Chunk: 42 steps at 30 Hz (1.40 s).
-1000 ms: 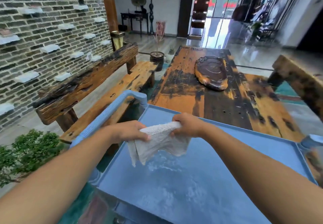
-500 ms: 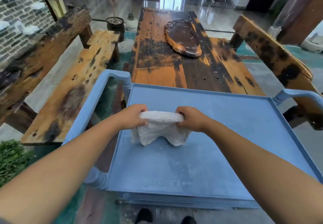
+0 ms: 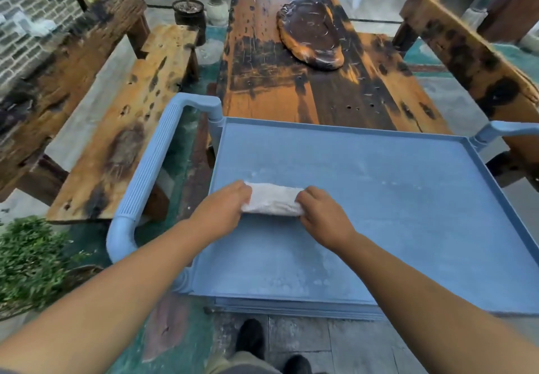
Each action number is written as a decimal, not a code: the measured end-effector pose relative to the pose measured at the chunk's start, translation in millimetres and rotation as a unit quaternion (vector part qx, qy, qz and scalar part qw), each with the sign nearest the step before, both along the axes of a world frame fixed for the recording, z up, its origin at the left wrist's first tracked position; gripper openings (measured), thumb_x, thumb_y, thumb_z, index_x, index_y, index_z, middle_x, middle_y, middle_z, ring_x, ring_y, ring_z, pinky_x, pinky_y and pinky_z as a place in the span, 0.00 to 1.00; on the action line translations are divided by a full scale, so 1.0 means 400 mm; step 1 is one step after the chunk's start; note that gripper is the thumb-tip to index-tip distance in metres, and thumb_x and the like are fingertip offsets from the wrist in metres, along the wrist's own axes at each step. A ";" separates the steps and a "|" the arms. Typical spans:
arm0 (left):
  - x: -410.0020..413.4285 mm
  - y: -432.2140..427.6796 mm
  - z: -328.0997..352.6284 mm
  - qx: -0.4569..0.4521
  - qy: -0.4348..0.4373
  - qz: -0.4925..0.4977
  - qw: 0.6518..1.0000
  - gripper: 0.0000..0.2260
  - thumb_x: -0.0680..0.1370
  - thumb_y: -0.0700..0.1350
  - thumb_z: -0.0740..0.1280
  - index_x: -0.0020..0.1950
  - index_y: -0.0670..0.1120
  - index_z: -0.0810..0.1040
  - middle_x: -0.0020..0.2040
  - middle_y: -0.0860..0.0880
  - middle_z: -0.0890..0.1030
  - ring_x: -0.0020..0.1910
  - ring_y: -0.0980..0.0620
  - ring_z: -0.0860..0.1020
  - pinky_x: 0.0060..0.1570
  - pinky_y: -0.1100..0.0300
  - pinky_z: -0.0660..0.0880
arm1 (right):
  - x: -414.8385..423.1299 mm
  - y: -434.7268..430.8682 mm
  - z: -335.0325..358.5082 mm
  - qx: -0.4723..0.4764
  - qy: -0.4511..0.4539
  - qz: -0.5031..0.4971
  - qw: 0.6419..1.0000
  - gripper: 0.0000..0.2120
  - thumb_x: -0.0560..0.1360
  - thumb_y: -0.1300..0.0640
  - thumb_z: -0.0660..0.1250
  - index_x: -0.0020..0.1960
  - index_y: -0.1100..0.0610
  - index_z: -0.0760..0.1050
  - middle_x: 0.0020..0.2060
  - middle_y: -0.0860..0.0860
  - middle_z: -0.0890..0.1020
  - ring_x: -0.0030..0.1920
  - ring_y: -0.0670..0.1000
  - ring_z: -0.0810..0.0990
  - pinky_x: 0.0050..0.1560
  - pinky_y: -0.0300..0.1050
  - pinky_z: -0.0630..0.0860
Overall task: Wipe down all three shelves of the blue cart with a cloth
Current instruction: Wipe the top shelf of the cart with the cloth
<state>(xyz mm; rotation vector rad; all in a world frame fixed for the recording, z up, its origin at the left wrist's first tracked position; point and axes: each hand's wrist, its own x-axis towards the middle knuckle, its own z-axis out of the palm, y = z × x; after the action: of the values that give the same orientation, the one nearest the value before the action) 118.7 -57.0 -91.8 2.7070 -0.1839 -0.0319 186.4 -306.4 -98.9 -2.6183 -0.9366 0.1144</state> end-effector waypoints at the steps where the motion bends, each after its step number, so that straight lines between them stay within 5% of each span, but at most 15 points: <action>1: -0.038 -0.001 -0.030 0.012 0.022 -0.010 1.000 0.14 0.70 0.30 0.60 0.47 0.47 0.67 0.48 0.46 0.71 0.43 0.42 0.71 0.36 0.52 0.61 | -0.029 -0.008 -0.029 -0.019 0.012 0.019 1.000 0.10 0.72 0.65 0.65 0.53 0.62 0.75 0.51 0.58 0.77 0.52 0.62 0.74 0.45 0.55 0.73; 4: -0.136 -0.016 -0.101 0.017 0.075 -0.010 0.997 0.15 0.68 0.30 0.58 0.46 0.49 0.63 0.45 0.52 0.67 0.43 0.44 0.69 0.37 0.53 0.59 | -0.114 -0.033 -0.090 -0.064 0.045 0.072 0.994 0.11 0.71 0.65 0.64 0.53 0.61 0.75 0.53 0.57 0.77 0.53 0.61 0.74 0.47 0.56 0.72; 9: -0.209 -0.051 -0.146 0.006 0.105 0.028 0.994 0.14 0.67 0.30 0.56 0.46 0.46 0.66 0.51 0.48 0.72 0.50 0.43 0.72 0.47 0.46 0.72 | -0.199 -0.075 -0.126 -0.005 0.055 0.075 0.996 0.10 0.69 0.68 0.66 0.50 0.61 0.77 0.52 0.55 0.79 0.51 0.61 0.75 0.50 0.54 0.74; 11: -0.232 -0.064 -0.156 0.054 0.128 0.016 0.990 0.16 0.69 0.29 0.56 0.50 0.47 0.67 0.63 0.48 0.72 0.62 0.40 0.71 0.56 0.47 0.73 | -0.220 -0.092 -0.131 0.015 0.057 0.074 0.996 0.10 0.70 0.67 0.67 0.51 0.60 0.79 0.55 0.54 0.80 0.54 0.60 0.76 0.52 0.52 0.75; 13: -0.264 -0.075 -0.164 0.093 0.154 0.007 0.984 0.20 0.71 0.27 0.57 0.58 0.45 0.69 0.80 0.46 0.57 0.78 0.42 0.56 0.68 0.49 0.65 | -0.242 -0.108 -0.139 0.036 0.060 0.068 0.995 0.11 0.70 0.68 0.69 0.52 0.61 0.81 0.57 0.55 0.81 0.56 0.60 0.78 0.55 0.51 0.77; 15: -0.293 -0.082 -0.167 0.102 0.153 0.017 0.983 0.24 0.70 0.26 0.58 0.63 0.45 0.68 0.82 0.47 0.49 0.80 0.45 0.49 0.73 0.51 0.60 | -0.262 -0.119 -0.148 0.052 0.071 0.053 0.995 0.12 0.71 0.68 0.71 0.53 0.61 0.83 0.59 0.56 0.81 0.59 0.61 0.79 0.59 0.51 0.77; 19: -0.340 -0.096 -0.152 0.111 0.157 0.036 0.981 0.28 0.74 0.30 0.60 0.73 0.46 0.66 0.82 0.46 0.50 0.80 0.46 0.50 0.76 0.52 0.56 | -0.286 -0.129 -0.152 0.042 0.086 0.043 0.994 0.13 0.74 0.63 0.72 0.58 0.60 0.82 0.64 0.57 0.79 0.64 0.60 0.77 0.64 0.50 0.74; 22: -0.366 -0.110 -0.132 0.157 0.191 0.018 0.969 0.28 0.76 0.34 0.61 0.76 0.43 0.63 0.81 0.43 0.52 0.79 0.44 0.55 0.74 0.48 0.62 | -0.283 -0.125 -0.139 0.008 0.054 0.068 0.996 0.10 0.75 0.59 0.72 0.54 0.60 0.83 0.62 0.58 0.81 0.61 0.60 0.80 0.62 0.51 0.77; 24: -0.357 -0.116 -0.102 0.162 0.204 0.019 0.965 0.18 0.76 0.36 0.62 0.66 0.44 0.72 0.75 0.43 0.66 0.71 0.42 0.68 0.63 0.47 0.72 | -0.265 -0.105 -0.117 -0.016 0.038 0.057 0.998 0.07 0.76 0.58 0.68 0.47 0.59 0.83 0.54 0.55 0.84 0.54 0.58 0.82 0.58 0.53 0.79; 27: -0.287 -0.100 -0.049 0.132 0.196 0.056 0.970 0.05 0.78 0.40 0.58 0.48 0.47 0.73 0.48 0.47 0.79 0.45 0.45 0.77 0.45 0.45 0.77 | -0.222 -0.037 -0.087 -0.016 0.030 0.057 0.998 0.07 0.75 0.60 0.64 0.43 0.60 0.80 0.44 0.55 0.82 0.46 0.60 0.80 0.49 0.54 0.76; 30: -0.184 -0.057 -0.008 0.059 0.176 0.120 0.975 0.10 0.80 0.46 0.58 0.54 0.49 0.78 0.47 0.48 0.83 0.44 0.45 0.79 0.45 0.48 0.78 | -0.189 0.035 -0.084 -0.058 0.044 0.146 0.987 0.14 0.77 0.57 0.64 0.60 0.60 0.79 0.64 0.57 0.78 0.63 0.61 0.74 0.63 0.54 0.72; 34: -0.033 0.034 0.004 0.028 0.099 0.202 0.974 0.10 0.79 0.48 0.60 0.42 0.47 0.77 0.39 0.46 0.81 0.41 0.43 0.79 0.39 0.50 0.77 | -0.156 0.086 -0.121 -0.080 -0.002 0.224 0.971 0.27 0.78 0.47 0.65 0.74 0.55 0.69 0.77 0.58 0.66 0.76 0.63 0.64 0.75 0.61 0.61; 36: 0.030 0.076 -0.019 0.016 0.074 0.250 0.965 0.09 0.79 0.49 0.61 0.43 0.46 0.75 0.41 0.44 0.80 0.41 0.42 0.78 0.38 0.51 0.74 | -0.153 0.103 -0.149 -0.096 -0.028 0.252 0.963 0.31 0.79 0.40 0.62 0.79 0.50 0.62 0.80 0.56 0.59 0.79 0.64 0.57 0.76 0.67 0.54; 42: 0.101 0.100 -0.151 -0.130 0.097 0.335 0.928 0.19 0.81 0.54 0.60 0.69 0.49 0.62 0.62 0.42 0.70 0.52 0.39 0.75 0.51 0.45 0.74 | -0.178 0.123 -0.225 -0.137 -0.035 0.292 0.946 0.35 0.79 0.29 0.51 0.81 0.40 0.46 0.82 0.51 0.45 0.80 0.65 0.40 0.72 0.76 0.46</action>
<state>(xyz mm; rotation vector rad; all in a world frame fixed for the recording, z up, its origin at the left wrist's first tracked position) 159.2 -16.9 -152.3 2.3438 0.7431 -0.0672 115.1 -257.2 -189.0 -2.4991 -1.8152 0.3207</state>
